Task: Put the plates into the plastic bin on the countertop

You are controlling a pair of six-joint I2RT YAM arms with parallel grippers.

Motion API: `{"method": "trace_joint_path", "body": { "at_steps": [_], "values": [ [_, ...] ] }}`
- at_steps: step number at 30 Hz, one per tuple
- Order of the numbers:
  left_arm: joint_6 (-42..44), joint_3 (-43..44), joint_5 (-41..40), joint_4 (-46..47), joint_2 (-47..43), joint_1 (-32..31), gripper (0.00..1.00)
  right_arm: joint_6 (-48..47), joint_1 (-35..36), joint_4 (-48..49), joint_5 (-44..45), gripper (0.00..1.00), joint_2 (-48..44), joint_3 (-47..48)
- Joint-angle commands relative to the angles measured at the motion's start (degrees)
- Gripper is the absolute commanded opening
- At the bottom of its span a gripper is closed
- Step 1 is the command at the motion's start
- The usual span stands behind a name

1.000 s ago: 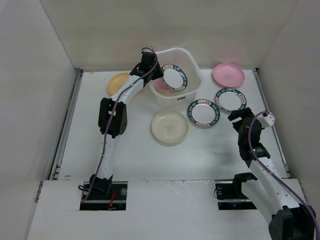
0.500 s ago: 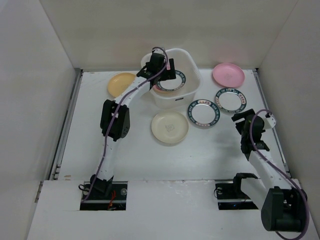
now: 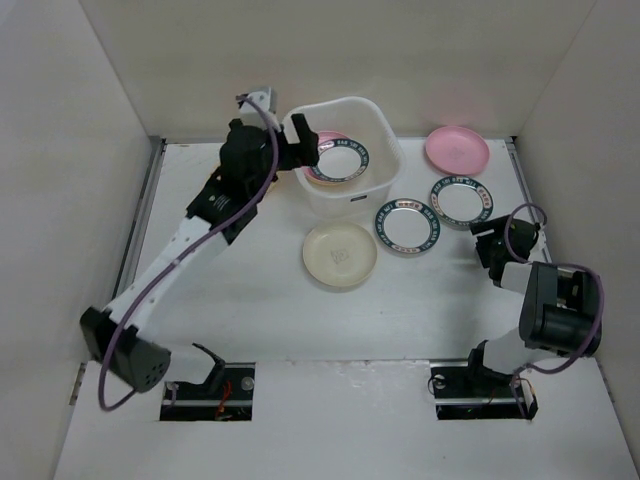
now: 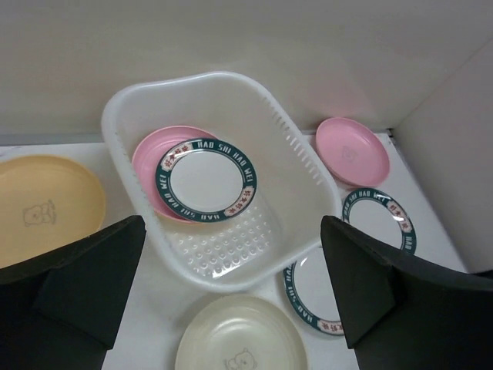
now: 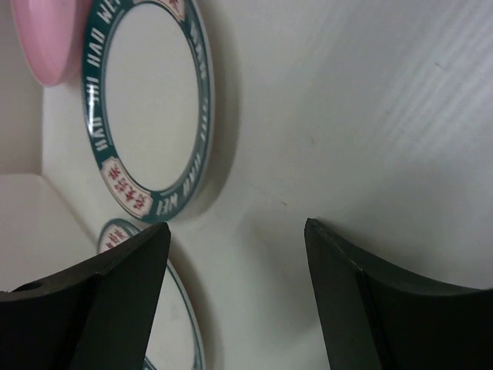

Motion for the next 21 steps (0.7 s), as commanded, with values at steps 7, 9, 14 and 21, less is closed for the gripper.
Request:
{"method": "trace_joint_path", "body": {
  "at_steps": [7,9,14,21],
  "values": [
    [-1.05,-28.29,-10.72,3.94,-19.47,-0.60,1.00,4.89,-1.37,11.05,-8.17,0.71,12.20,5.89],
    [-2.37,-32.96,-11.17,4.47,-21.67,-0.07,1.00,5.68,-1.37,11.05,-8.34,0.68,14.05,7.12],
    [-3.17,-43.33,-13.18,7.19,-25.28,0.72,1.00,6.48,-1.20,12.19,-7.99,0.51,16.51,8.96],
    [-4.75,-55.55,-16.53,14.92,-30.90,0.37,1.00,7.09,-1.63,13.33,-8.96,0.07,19.51,10.29]
  ]
}}
